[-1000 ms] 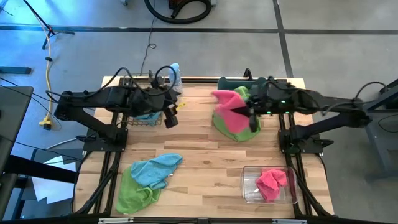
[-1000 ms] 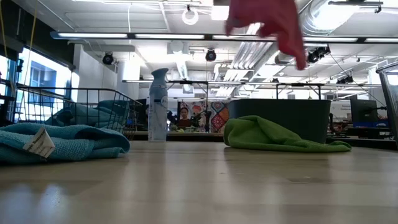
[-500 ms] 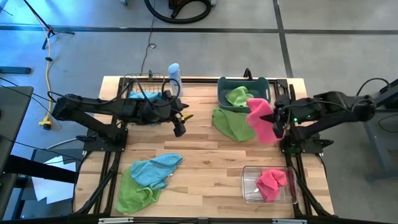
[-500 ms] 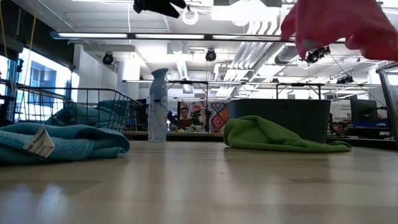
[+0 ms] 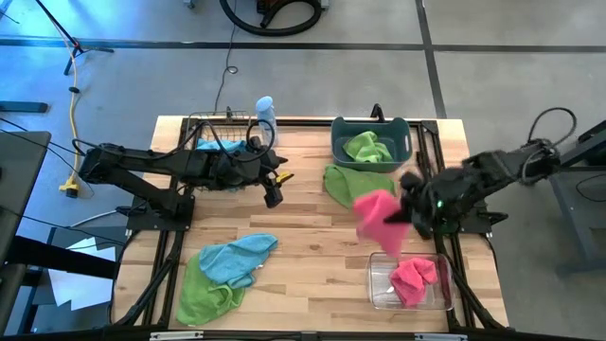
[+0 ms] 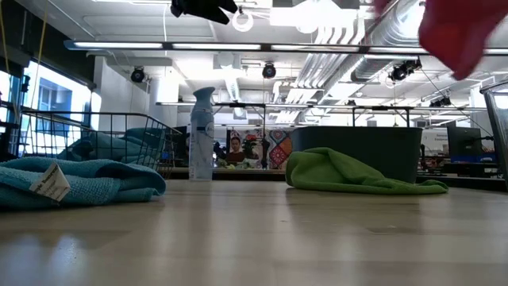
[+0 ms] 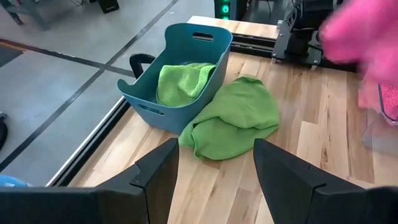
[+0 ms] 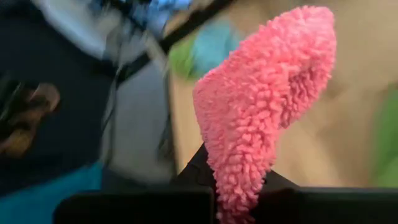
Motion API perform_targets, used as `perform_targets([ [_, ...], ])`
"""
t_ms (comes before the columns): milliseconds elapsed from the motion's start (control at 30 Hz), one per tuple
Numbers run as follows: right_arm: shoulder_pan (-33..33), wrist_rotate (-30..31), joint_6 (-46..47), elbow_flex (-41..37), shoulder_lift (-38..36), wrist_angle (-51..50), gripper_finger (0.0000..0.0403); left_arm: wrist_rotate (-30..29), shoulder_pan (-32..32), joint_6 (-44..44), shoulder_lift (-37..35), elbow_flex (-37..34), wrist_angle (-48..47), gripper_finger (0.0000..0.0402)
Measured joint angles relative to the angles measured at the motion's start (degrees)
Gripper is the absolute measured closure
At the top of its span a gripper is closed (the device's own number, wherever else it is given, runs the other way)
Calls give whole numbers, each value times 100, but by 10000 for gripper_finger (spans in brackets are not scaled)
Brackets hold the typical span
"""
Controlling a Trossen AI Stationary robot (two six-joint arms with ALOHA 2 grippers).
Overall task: Sort microfiber towel by color & place in baskets
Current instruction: Put the pink towel into the transparent bin
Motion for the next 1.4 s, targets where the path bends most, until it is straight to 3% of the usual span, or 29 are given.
perform_targets([
  [233,1320,-626,1585,0,609,-288,403,0,-1,4,0,0,1,206],
  [433,2532,-124,3701,0,697,-974,403,-1,-1,115,2,0,1,206],
  [633,3390,258,5154,0,1000,-1029,403,4,-1,115,4,0,4,206],
  [967,3918,203,7988,0,2015,-1901,403,20,-1,115,6,0,165,206],
  [1400,3314,237,7951,0,2745,-1713,403,52,-1,255,7,0,266,206],
])
